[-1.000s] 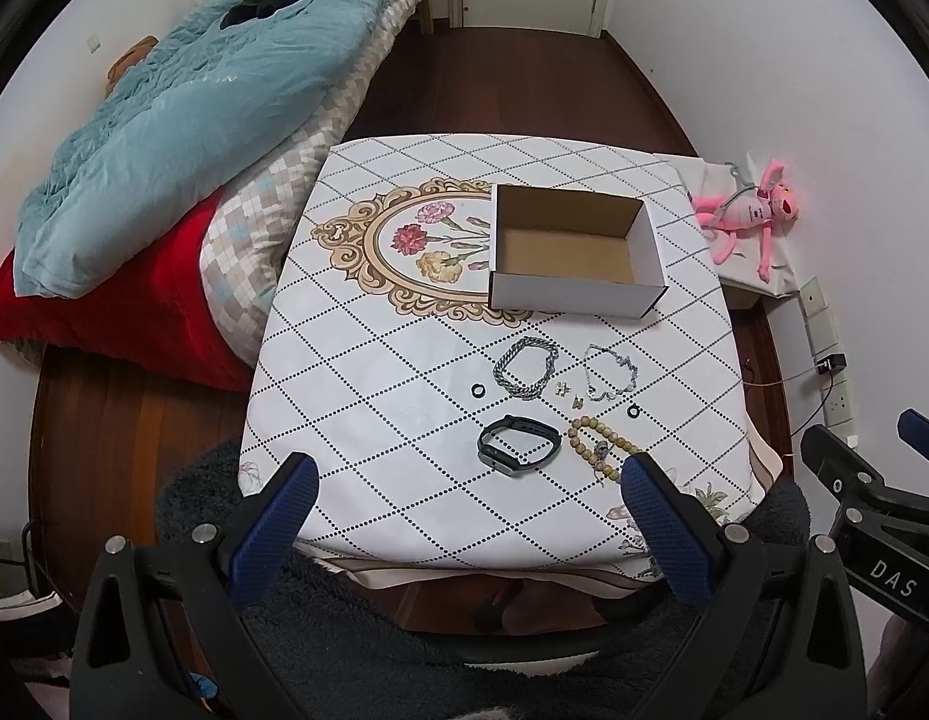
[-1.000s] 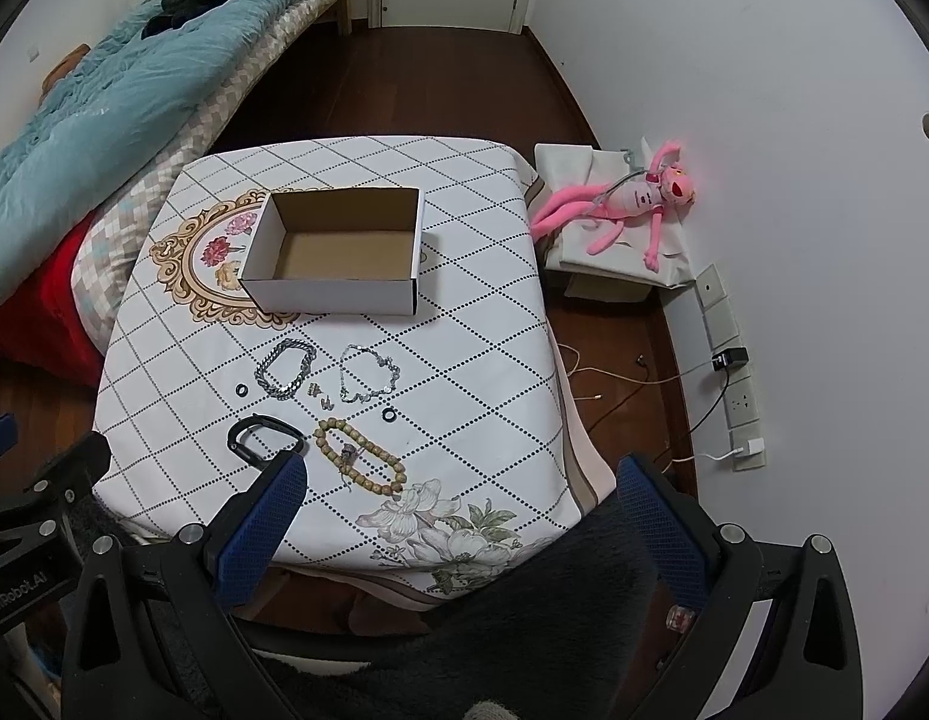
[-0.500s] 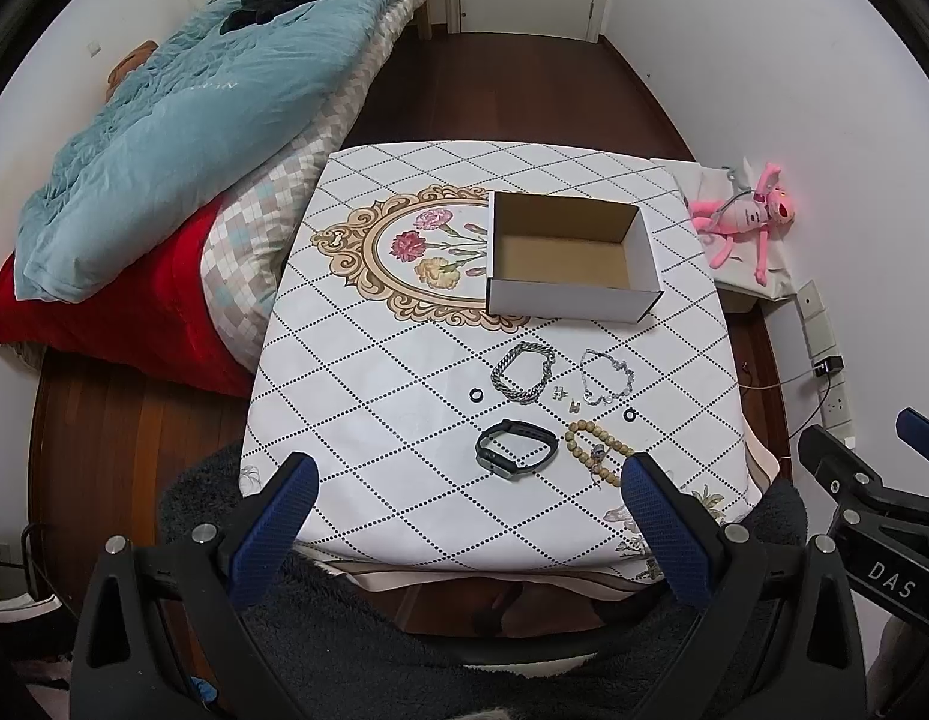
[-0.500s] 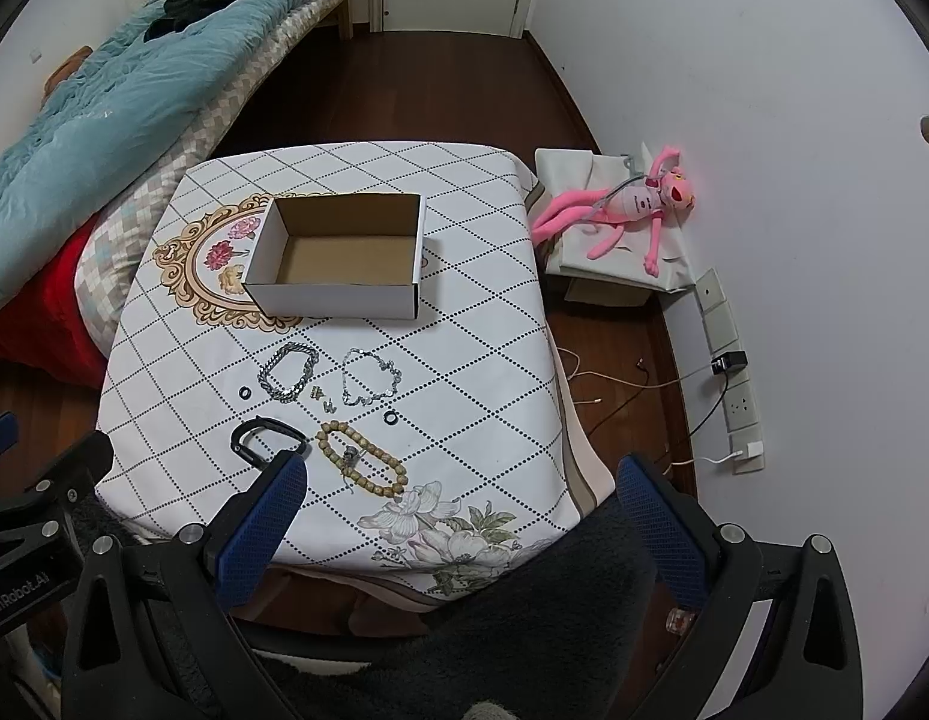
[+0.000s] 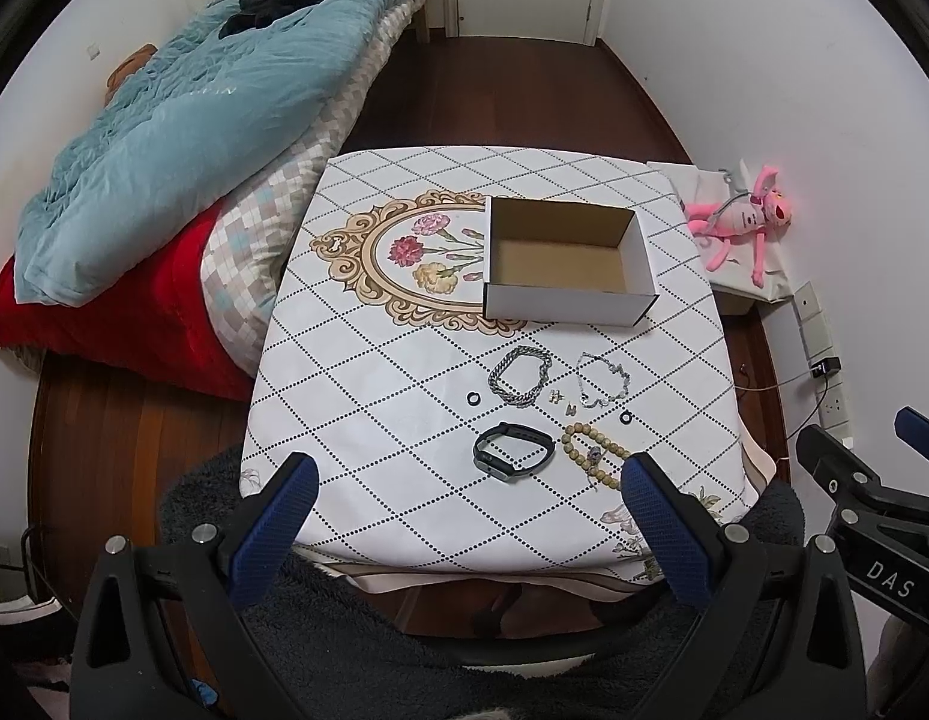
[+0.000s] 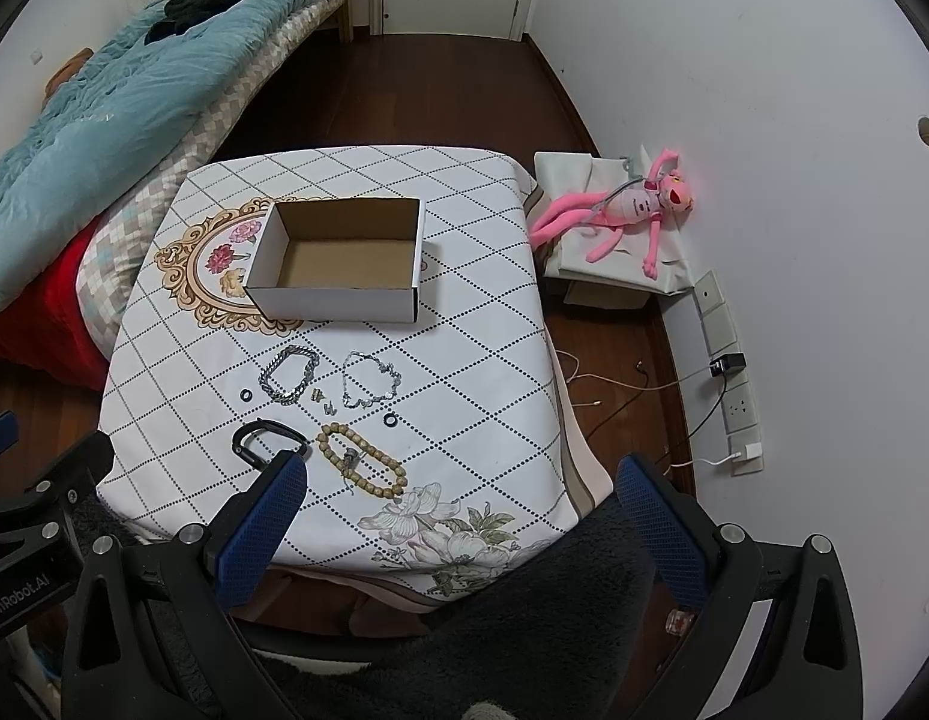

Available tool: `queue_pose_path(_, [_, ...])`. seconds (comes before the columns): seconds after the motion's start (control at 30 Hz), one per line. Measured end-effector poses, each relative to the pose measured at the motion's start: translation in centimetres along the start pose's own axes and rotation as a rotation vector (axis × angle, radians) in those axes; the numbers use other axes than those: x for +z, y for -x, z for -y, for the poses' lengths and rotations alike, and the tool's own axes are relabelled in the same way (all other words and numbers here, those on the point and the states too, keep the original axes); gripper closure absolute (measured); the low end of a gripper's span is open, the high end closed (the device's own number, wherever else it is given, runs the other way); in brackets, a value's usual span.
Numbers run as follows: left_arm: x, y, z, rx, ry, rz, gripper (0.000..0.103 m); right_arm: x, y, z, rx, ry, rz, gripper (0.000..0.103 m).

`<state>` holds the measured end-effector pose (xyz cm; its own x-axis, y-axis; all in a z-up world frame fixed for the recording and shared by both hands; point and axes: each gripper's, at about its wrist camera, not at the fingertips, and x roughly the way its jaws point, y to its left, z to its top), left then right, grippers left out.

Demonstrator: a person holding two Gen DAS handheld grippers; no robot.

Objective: Organize jewelry

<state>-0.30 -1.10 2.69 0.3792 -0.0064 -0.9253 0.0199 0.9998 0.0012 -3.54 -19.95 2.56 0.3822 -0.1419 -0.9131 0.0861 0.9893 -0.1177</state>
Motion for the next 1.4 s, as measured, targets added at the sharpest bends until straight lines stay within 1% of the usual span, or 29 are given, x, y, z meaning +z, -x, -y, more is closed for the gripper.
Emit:
queue_pose_path(0.7, [0.1, 0.3, 0.4, -0.002, -0.005, 0.012, 0.0, 0.1, 0.1, 0.1, 0.002, -0.004, 0.004, 0.0])
queue_pose_path(0.9, [0.2, -0.8, 0.2, 0.01, -0.001, 0.017, 0.0, 0.4, -0.7, 0.5, 0.007, -0.025, -0.008, 0.0])
queue_pose_path(1.03, [0.8, -3.1, 0.0, 0.045, 0.002, 0.02, 0.0, 0.6, -3.4, 1.1, 0.031, -0.067, -0.047, 0.0])
queue_pose_path(1.17, [1.1, -7.1, -0.4, 0.082, -0.004, -0.003, 0.0, 0.8, -7.2, 1.3, 0.037, -0.095, -0.077, 0.0])
queue_pose_path(1.23, [1.1, -9.7, -0.6, 0.086, -0.007, -0.038, 0.001, 0.8, -9.9, 1.0, 0.036, -0.095, -0.112, 0.005])
queue_pose_path(1.3, [0.8, -12.4, -0.9, 0.082, -0.007, -0.081, 0.001, 0.4, -12.7, 0.6, 0.047, -0.089, -0.158, 0.014])
queue_pose_path(1.33, [0.6, -13.6, -1.0, 0.084, -0.007, -0.103, 0.001, 0.1, -14.6, 0.1, 0.061, -0.082, -0.197, 0.018])
queue_pose_path(1.4, [0.1, -16.0, -1.1, 0.075, -0.007, -0.153, 0.004, -0.6, -17.4, -0.5, 0.079, -0.076, -0.249, 0.025])
